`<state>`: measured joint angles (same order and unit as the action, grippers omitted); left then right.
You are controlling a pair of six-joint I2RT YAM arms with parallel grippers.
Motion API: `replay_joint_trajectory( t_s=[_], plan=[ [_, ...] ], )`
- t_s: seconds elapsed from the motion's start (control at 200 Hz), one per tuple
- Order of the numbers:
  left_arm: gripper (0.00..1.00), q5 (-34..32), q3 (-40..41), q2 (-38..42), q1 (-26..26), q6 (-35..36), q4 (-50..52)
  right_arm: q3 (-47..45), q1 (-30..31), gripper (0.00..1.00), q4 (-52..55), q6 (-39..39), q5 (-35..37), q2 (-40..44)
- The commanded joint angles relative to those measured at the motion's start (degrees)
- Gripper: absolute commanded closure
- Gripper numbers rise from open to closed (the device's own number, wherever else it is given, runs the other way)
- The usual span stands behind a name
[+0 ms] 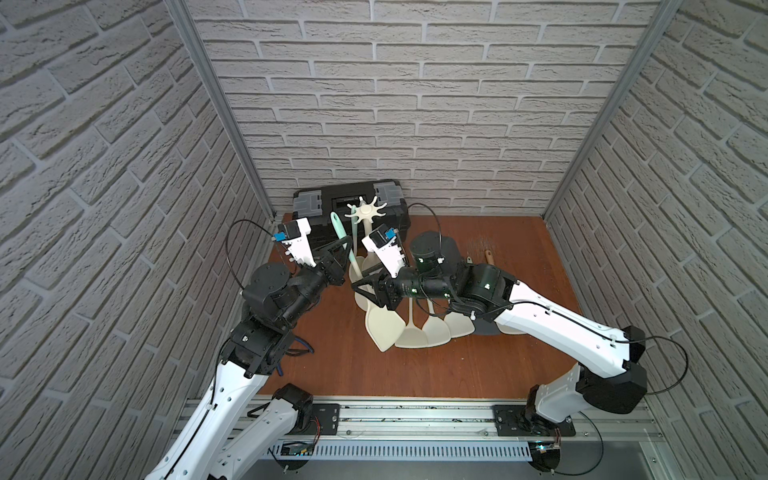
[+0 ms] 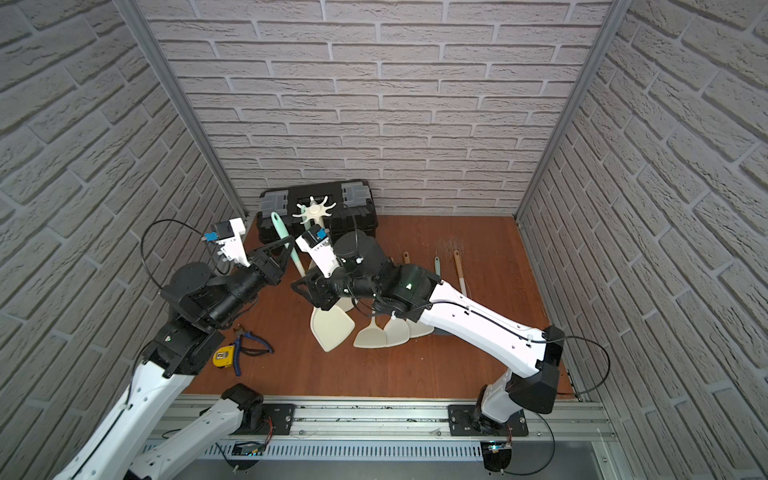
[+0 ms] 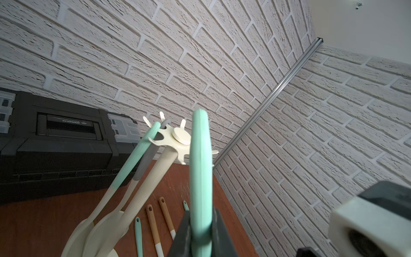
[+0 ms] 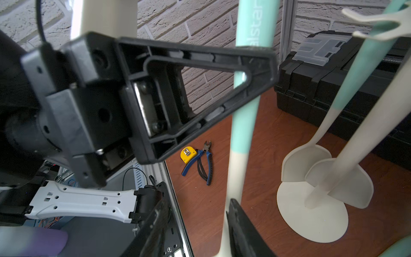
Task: Take the spatula off the kitchen utensil rack
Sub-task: Place the spatula at the center of the board.
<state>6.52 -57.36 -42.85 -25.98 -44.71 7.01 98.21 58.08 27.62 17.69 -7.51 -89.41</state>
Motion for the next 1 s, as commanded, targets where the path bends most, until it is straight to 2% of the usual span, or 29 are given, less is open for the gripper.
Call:
replay_joint_trajectory(
  t_s=[0.0, 0.26, 0.325, 0.4, 0.455, 0.58, 0.665, 0.73, 0.81, 0.995],
  plan=[
    [1.0, 0.9, 0.0, 1.1, 0.4, -1.0, -5.7, 2.1, 0.0, 0.56, -1.8, -1.4, 3.5, -0.5],
    [1.0, 1.1, 0.4, 2.2, 0.4, -1.0, -5.3, 2.7, 0.1, 0.61, -1.5, -2.3, 5.7, -2.3],
    [1.0, 1.1, 0.5, 2.7, 0.4, -1.0, -5.2, 2.7, 0.1, 0.68, -1.4, -2.5, 5.8, -2.4],
    [1.0, 1.2, 0.5, 2.8, 0.4, -1.0, -5.2, 2.4, 0.0, 0.88, -1.5, -2.7, 6.0, -2.4],
    [1.0, 1.4, 0.4, 2.8, 0.4, -0.9, -5.1, 2.2, 0.1, 0.96, -1.3, -3.2, 6.5, -2.1],
    [1.0, 1.1, -0.2, 2.9, 0.4, 0.6, -3.3, 0.8, -0.1, 0.97, -0.3, -6.6, 8.2, 0.1],
    [0.55, 1.0, -0.9, 3.1, 0.4, 2.4, -1.4, -1.4, -0.6, 0.97, 0.6, -10.7, 8.5, 3.2],
    [0.35, 0.5, -1.6, 3.2, 0.4, 3.9, 0.1, -2.8, -1.9, 0.97, 2.2, -12.0, 9.2, 6.1],
    [0.28, -0.2, -1.9, 3.6, 0.4, 5.9, 1.7, -5.2, -4.4, 0.98, 4.0, -13.5, 9.4, 10.5],
    [0.28, -1.9, -1.8, 4.5, 0.5, 11.1, 4.9, -10.9, -13.1, 0.98, 9.3, -16.6, 10.8, 20.8]
  ],
)
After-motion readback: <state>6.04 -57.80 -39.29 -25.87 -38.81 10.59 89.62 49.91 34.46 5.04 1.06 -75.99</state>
